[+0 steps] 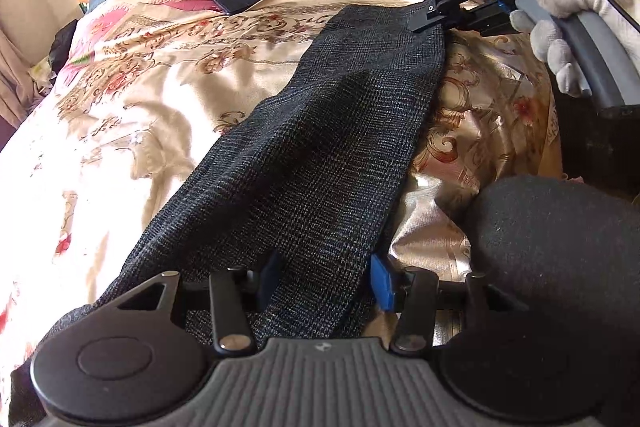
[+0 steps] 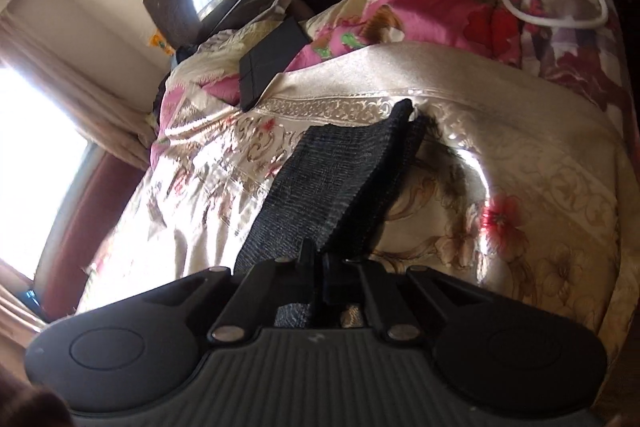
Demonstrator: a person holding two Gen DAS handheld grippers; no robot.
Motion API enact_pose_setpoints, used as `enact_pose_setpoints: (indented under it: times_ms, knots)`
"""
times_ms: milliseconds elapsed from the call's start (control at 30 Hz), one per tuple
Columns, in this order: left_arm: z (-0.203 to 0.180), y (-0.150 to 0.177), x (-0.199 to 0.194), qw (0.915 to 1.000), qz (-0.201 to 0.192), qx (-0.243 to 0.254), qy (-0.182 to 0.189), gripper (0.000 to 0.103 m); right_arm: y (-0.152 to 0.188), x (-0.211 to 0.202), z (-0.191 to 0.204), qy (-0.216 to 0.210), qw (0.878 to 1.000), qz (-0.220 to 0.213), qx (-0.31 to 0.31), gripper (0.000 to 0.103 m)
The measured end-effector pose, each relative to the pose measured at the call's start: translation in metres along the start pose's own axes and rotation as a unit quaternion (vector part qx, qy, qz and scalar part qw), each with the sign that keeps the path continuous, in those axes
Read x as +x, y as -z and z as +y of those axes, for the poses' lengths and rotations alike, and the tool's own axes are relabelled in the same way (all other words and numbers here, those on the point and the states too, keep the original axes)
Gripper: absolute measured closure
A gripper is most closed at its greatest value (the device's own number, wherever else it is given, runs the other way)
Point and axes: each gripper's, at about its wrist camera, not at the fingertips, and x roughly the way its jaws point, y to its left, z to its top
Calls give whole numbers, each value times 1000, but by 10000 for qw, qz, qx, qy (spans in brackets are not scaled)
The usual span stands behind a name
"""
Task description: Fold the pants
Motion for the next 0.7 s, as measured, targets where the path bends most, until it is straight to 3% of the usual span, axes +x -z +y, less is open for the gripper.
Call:
enact_pose_setpoints:
  times_ms: [233,400,467,533,600,700]
  knots:
    - [1,-2,2,10000,-29,8,1,36,-8,5,-11,32,9991,-96,409,100]
    - [3,1,-3,10000,-81,-47,20,35,-9,-16,-17,1,9984,-165,534,96]
    - [3,4,-6,9999,-112,-35,14,35,-11,-28,-20,105,9976,-316,607,90]
    - [3,4,-8,9998,-163,-75,25,35,-14,-30,-20,292,9975,-431,469,73]
    - [4,2,-11,9995,-265,-156,6,35,-17,-23,-19,426,9976,-400,381,69]
    - [6,-2,-15,9985,-415,-347,-11,35,-18,-5,-13,437,9985,-283,176,54]
